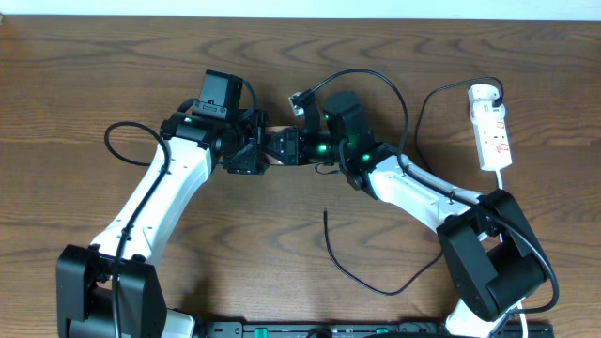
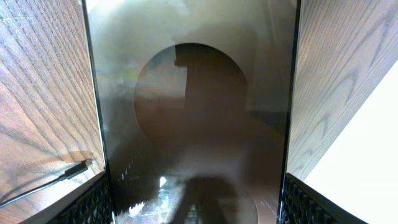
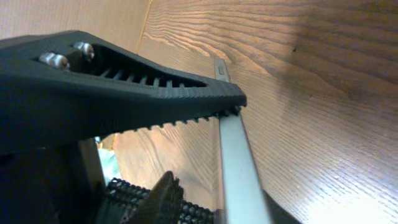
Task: Plug charger to phone and switch on socket
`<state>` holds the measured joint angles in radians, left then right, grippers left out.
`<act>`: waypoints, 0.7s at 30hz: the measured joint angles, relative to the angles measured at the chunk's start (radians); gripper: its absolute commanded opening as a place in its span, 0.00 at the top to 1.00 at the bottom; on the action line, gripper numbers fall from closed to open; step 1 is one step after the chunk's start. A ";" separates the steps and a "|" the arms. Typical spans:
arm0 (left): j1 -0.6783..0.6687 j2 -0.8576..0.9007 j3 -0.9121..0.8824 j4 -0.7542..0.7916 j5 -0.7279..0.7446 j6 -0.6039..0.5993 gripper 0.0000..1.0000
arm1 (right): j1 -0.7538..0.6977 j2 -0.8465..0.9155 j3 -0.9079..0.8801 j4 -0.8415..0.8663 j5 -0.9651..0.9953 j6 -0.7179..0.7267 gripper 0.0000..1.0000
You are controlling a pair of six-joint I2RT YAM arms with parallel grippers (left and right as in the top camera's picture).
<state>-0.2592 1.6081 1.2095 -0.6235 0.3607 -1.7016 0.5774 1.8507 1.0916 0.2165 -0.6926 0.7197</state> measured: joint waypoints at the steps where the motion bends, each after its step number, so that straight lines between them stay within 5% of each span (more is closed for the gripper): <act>1: 0.000 0.000 0.000 0.000 0.000 0.000 0.93 | 0.000 0.000 0.000 -0.004 0.006 0.002 0.85; 15: -0.001 -0.002 0.000 0.003 0.000 0.000 0.92 | -0.004 0.002 0.000 -0.011 0.021 0.004 0.95; 17: -0.001 -0.002 0.000 0.003 -0.001 0.000 0.83 | -0.004 0.002 0.000 -0.011 0.021 0.006 0.97; 21: -0.001 -0.002 0.000 0.003 -0.002 0.001 0.34 | -0.004 0.002 0.000 -0.011 0.022 0.011 0.99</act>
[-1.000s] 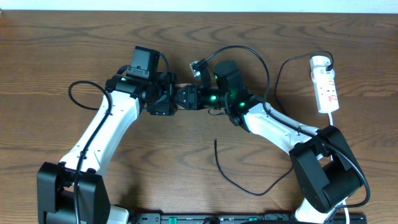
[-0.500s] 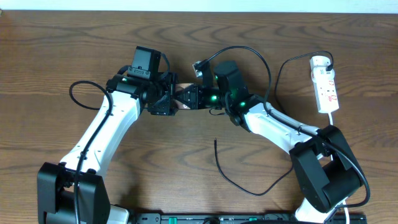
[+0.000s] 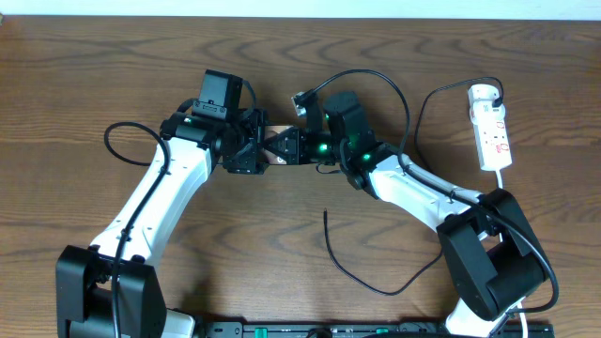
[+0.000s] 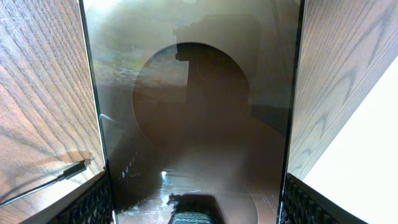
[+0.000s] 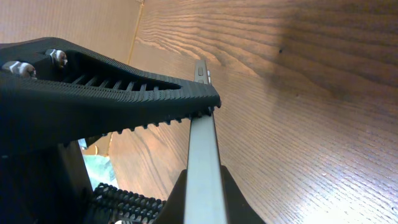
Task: Plug charger to phone and switch on socket
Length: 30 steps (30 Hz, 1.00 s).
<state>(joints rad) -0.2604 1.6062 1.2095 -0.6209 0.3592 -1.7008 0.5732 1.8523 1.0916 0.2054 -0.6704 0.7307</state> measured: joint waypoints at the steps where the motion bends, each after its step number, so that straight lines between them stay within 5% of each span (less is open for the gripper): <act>1: 0.000 0.000 0.000 0.000 0.000 0.001 0.23 | 0.000 0.000 0.000 0.000 0.000 0.000 0.99; 5: 0.000 0.000 0.000 0.002 0.004 0.008 0.10 | 0.001 0.000 0.000 0.002 -0.006 -0.001 0.99; 17: -0.010 0.000 0.001 0.018 0.010 0.030 0.09 | -0.003 0.000 0.000 0.009 -0.024 0.000 0.99; 30: 0.056 0.000 0.001 0.166 0.161 0.203 0.08 | -0.166 0.000 0.000 0.016 0.001 0.145 0.99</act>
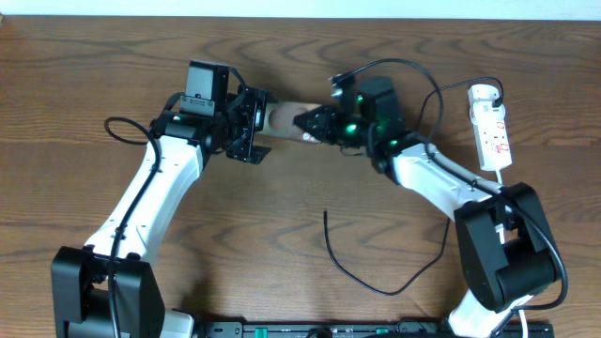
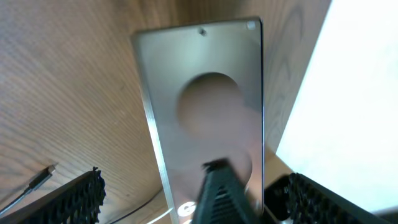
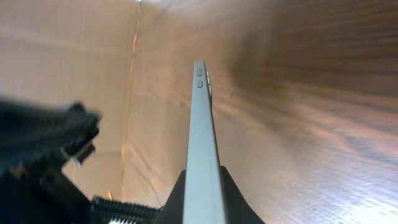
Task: Plug charger to phone and switch on socket
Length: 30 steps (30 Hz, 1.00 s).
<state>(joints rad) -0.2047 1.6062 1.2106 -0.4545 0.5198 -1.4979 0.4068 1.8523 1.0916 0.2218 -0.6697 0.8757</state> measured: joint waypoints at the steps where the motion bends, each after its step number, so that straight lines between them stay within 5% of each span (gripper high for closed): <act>1: 0.004 0.000 0.000 0.009 0.009 0.014 0.08 | -0.014 0.000 0.000 0.000 0.006 0.031 0.99; 15: 0.051 0.000 0.002 0.293 0.054 0.270 0.08 | -0.087 0.000 -0.001 0.166 0.029 0.674 0.99; 30: 0.098 0.000 0.001 0.549 0.059 0.334 0.08 | -0.053 0.001 -0.001 0.494 -0.015 0.948 0.99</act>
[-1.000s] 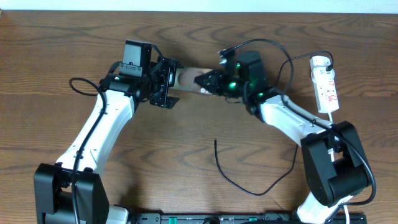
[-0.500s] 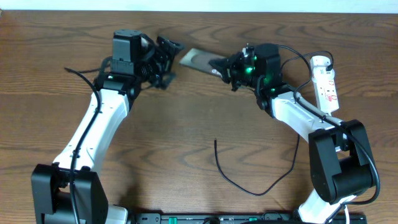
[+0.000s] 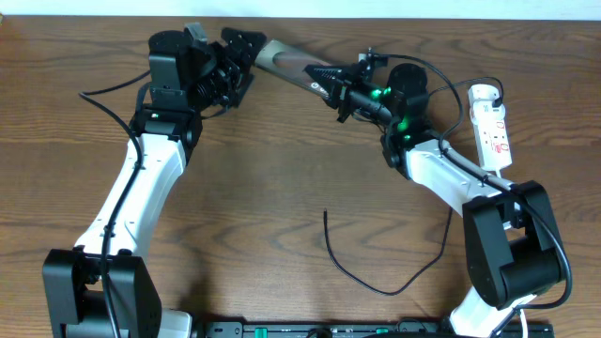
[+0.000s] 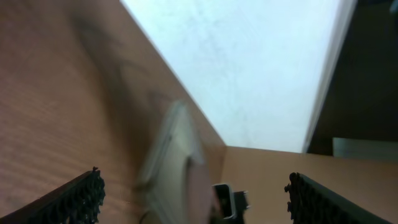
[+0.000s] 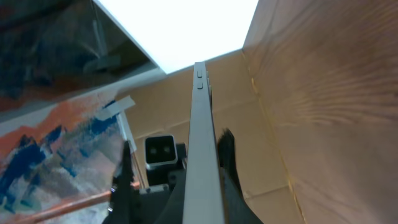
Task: Plug charger to phone and switch on socket
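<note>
My right gripper (image 3: 331, 90) is shut on the phone (image 3: 285, 63) and holds it raised and tilted over the table's far edge. The right wrist view shows the phone (image 5: 201, 124) edge-on, clamped between the right gripper (image 5: 202, 199) fingers. Close to the phone's left end, my left gripper (image 3: 236, 56) stands open. In the left wrist view the phone (image 4: 173, 163) is a blur ahead of the left gripper (image 4: 193, 182), touching neither finger. The black charger cable (image 3: 376, 286) lies on the table with its free plug end (image 3: 326, 216) pointing away.
A white power strip (image 3: 490, 127) lies at the far right, with a black lead running from its top. The wooden table (image 3: 235, 207) spreads below both raised arms. Beyond the far edge there is a white wall.
Both arms have moved toward the far edge and risen. The phone, still in my right gripper, is now higher and tilted. My left gripper stays open beside its left end.
First the phone spanned the left gripper's fingers, low over mid-table, with the right gripper at its other end. Then the right gripper was shut on its edge. Later the left gripper was open and backed off. Now the right gripper holds the phone up at the far edge.
</note>
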`<state>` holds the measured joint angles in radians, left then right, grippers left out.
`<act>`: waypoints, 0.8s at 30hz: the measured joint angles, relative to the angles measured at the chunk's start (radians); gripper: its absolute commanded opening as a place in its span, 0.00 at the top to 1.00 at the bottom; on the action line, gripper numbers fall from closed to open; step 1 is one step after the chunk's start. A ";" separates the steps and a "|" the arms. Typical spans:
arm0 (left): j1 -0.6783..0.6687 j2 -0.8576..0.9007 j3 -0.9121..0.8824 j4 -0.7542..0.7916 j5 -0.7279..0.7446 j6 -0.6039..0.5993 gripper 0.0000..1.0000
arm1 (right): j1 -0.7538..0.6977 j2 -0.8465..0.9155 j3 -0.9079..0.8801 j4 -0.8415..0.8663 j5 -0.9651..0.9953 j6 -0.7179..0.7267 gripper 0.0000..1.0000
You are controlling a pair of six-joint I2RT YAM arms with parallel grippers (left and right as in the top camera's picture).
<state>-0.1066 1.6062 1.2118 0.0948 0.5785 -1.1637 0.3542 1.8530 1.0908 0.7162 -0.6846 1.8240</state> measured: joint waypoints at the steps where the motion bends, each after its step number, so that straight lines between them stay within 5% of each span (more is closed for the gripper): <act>1: 0.000 0.000 -0.004 0.024 0.000 -0.003 0.08 | 0.006 0.000 0.000 0.005 -0.001 0.005 0.99; 9: -0.001 0.000 -0.104 0.248 0.035 -0.037 0.08 | 0.024 0.000 0.000 0.056 -0.022 0.029 0.98; 24: -0.001 0.000 -0.192 0.391 0.051 -0.134 0.08 | 0.069 0.001 0.000 0.088 -0.041 0.031 0.99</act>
<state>-0.1074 1.6062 1.0203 0.4862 0.6296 -1.2976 0.4236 1.8542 1.0908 0.8040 -0.7258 1.8553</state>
